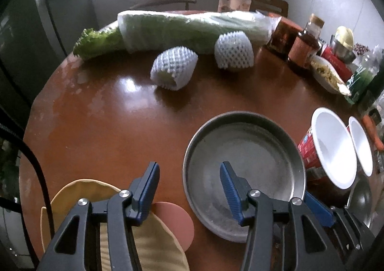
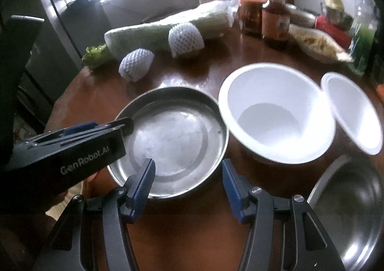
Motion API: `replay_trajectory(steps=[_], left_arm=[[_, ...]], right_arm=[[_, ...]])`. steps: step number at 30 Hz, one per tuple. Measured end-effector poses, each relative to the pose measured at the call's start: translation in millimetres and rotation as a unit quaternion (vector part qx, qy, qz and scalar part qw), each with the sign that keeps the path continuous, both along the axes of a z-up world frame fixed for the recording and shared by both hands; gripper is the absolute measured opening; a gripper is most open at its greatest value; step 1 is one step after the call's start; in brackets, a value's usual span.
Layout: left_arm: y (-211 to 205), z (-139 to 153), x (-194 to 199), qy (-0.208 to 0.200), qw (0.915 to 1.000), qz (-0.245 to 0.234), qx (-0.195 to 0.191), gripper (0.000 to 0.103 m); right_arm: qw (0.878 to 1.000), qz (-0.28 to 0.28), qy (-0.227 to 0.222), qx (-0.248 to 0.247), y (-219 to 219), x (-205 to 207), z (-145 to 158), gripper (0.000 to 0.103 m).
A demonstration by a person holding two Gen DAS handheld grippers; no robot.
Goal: Organize plates and bowls
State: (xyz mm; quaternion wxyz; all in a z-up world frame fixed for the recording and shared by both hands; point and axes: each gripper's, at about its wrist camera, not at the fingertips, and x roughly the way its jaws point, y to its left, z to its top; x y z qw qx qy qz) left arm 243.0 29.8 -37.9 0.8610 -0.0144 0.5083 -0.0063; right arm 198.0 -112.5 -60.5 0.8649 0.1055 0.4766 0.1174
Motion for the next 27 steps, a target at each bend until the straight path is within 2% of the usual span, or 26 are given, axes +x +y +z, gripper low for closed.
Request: replay_trajectory(steps=[4,7,10,17,27], left_arm=[[-6,-6,-3,0.009,0.9996,-0.014,0.024,0.043],[-9,-4,-9,0.011,0.9994,-0.027,0.017,0.042],[-13,-4,-15,0.013,0.9988,-0.034,0.033,0.042],[-14,1,-36,0.014,0.9982,-0.051,0.026,0.042],[-24,12,-68,-0.001,0.9969,-0.074,0.027,0.042]], right_arm=[[1.000,0.015,0.002,0.007,3,-3,-3,0.058],[1.000,0.028,-0.009,0.003,7,-12,-2,0.055],[0.999,0.037,-0.016,-0.004,11,-21,-1,0.055],[0.999,0.048,-0.020,-0.015,10,-40,0,0.054],[0.996,0.082,-0.016,-0.018,-1,-88,5,0.054]])
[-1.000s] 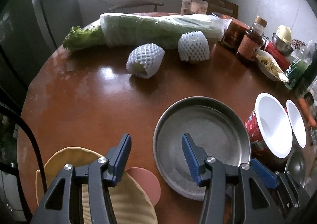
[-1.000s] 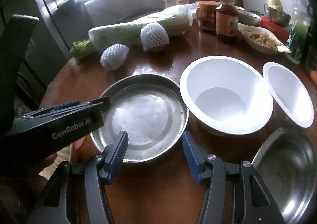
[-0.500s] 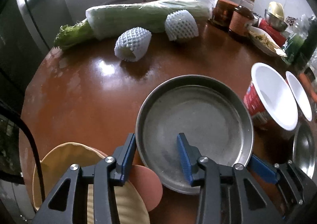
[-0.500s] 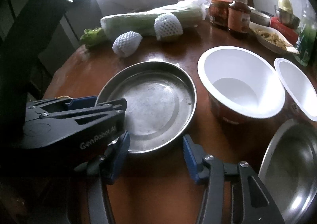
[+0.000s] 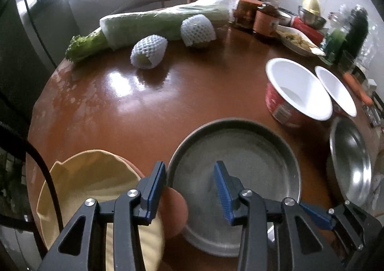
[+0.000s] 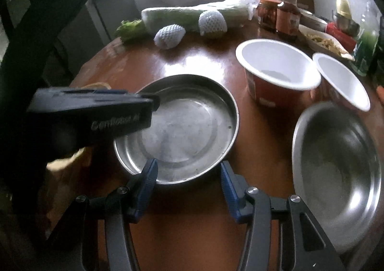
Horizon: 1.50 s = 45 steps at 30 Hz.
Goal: Organize plates and bowls
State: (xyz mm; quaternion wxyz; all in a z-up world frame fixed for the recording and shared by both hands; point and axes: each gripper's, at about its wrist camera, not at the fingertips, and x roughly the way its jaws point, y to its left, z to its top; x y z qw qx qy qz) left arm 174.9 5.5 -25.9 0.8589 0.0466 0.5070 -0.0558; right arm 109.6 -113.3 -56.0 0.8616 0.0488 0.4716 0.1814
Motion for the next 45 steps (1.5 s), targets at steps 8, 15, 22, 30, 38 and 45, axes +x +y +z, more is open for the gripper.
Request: replay_trajectory(steps=[8,15,22,30,38,45], left_arm=[[-12,14,-34,-0.026,0.9995,-0.015,-0.010,0.043],[-10,24,-75,-0.054,0.9983,-0.001,-0.024,0.043],[4,15,-116,-0.062,0.9966,0.046,-0.028,0.043],[5,-9,-122,-0.034,0.9971,0.061,-0.030,0.043],[9,-19,-120,-0.038,0.9946,0.080,-0.054,0.043],[2,-20,-125,-0.045,0.9944,0.084,-0.045,0.043]], right_arm=[[0.999,0.018,-0.014,-0.022,-22,-42,3,0.054],[0.999,0.032,-0.022,-0.028,-39,-60,3,0.048],[0.998,0.043,-0.034,-0.033,-50,-71,4,0.040],[0.997,0.060,-0.043,-0.030,-42,-72,4,0.036],[0.997,0.051,-0.056,-0.029,-40,-63,0,0.032],[0.997,0.050,-0.052,-0.021,-41,-56,-6,0.024]])
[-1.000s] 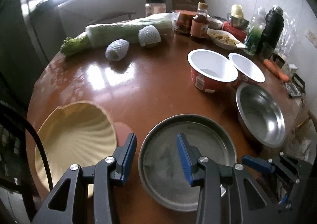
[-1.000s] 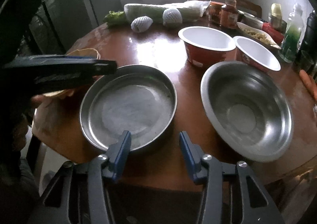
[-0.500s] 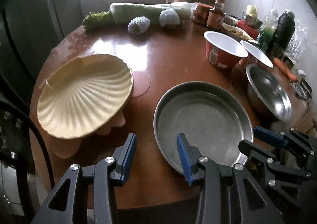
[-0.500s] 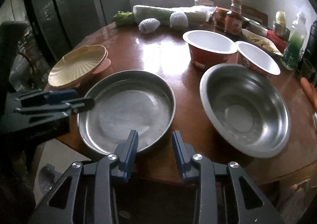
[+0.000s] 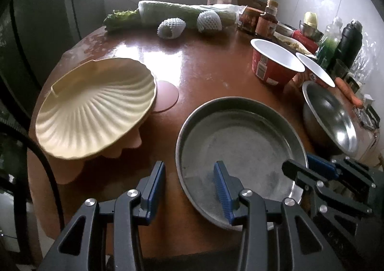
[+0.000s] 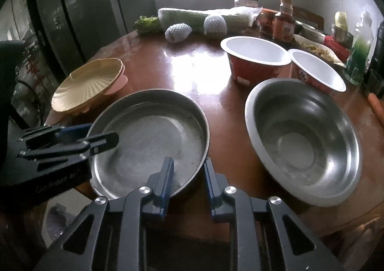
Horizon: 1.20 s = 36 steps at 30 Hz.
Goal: Organize plates and bowls
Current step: 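Close both grippers together on the flat steel plate rim, then lift the steel plate with both grippers and carry it over the shell plate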
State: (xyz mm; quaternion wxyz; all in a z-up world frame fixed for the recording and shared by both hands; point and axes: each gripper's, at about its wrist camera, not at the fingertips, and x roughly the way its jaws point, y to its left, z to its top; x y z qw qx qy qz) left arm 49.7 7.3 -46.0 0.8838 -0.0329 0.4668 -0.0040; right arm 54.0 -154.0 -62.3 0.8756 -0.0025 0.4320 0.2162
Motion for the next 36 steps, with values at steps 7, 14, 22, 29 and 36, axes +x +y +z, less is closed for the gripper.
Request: replay_trajectory(steps=[7,14,22,29,36], left_arm=[[5,2,-13,-0.005,0.9995,0.011,-0.029,0.043],[9,3,-12,-0.009,0.9982,0.024,-0.054,0.043],[22,3,-24,-0.012,0.9965,0.044,-0.070,0.043],[17,2,-22,-0.018,0.9966,0.043,-0.069,0.043],[3,2,-18,-0.022,0.9980,0.031,-0.051,0.037]], right_arm=[[1.000,0.000,0.000,-0.003,1,2,0,0.023],[1.000,0.009,0.000,0.006,2,1,-1,0.023],[1.000,0.012,-0.004,0.010,3,2,-1,0.023],[1.000,0.015,-0.001,0.024,1,4,-4,0.023],[1.000,0.012,-0.007,0.026,0,4,-5,0.023]])
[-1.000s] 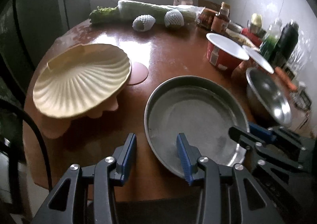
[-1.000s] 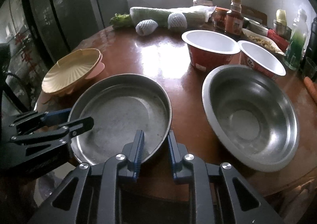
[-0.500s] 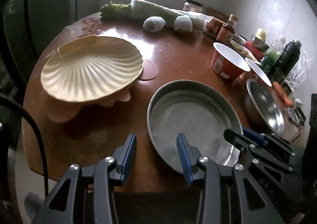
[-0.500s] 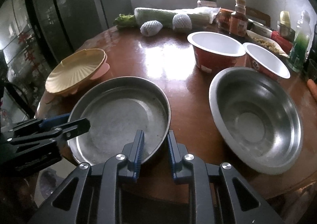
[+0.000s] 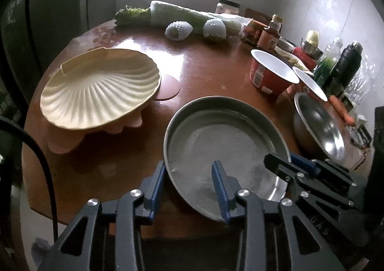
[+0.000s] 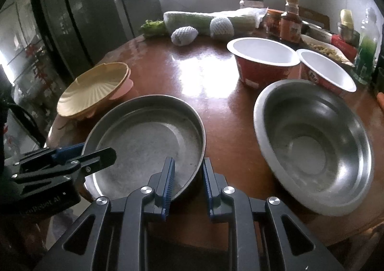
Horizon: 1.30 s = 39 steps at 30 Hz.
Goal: Organize plates and bowls
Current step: 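Lift the steel plate with both grippers and carry it over the shell plate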
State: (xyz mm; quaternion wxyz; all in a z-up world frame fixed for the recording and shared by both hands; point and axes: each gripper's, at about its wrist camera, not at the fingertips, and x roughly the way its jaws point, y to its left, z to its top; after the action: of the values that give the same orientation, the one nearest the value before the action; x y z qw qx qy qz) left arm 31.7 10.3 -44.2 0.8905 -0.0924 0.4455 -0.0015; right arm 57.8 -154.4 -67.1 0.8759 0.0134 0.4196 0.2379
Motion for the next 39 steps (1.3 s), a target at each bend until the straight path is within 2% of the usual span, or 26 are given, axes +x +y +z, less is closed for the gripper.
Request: replay_trajectory(steps=[7,18,39], left_arm=[[-4,0,2,-0.001,0.9998,0.001,0.020,0.037],[1,30,-4,-0.048,0.9982,0.008,0.035,0.037],[61,86,-9,-0.111,0.9912,0.065,0.034,0.037]], right_arm=[[1.000,-0.002,-0.007,0.005,-2,-1,4,0.022],[0.999,-0.003,-0.032,0.005,3,-3,28,0.022],[0.995,0.033,-0.097,0.009,54,7,92,0.022]])
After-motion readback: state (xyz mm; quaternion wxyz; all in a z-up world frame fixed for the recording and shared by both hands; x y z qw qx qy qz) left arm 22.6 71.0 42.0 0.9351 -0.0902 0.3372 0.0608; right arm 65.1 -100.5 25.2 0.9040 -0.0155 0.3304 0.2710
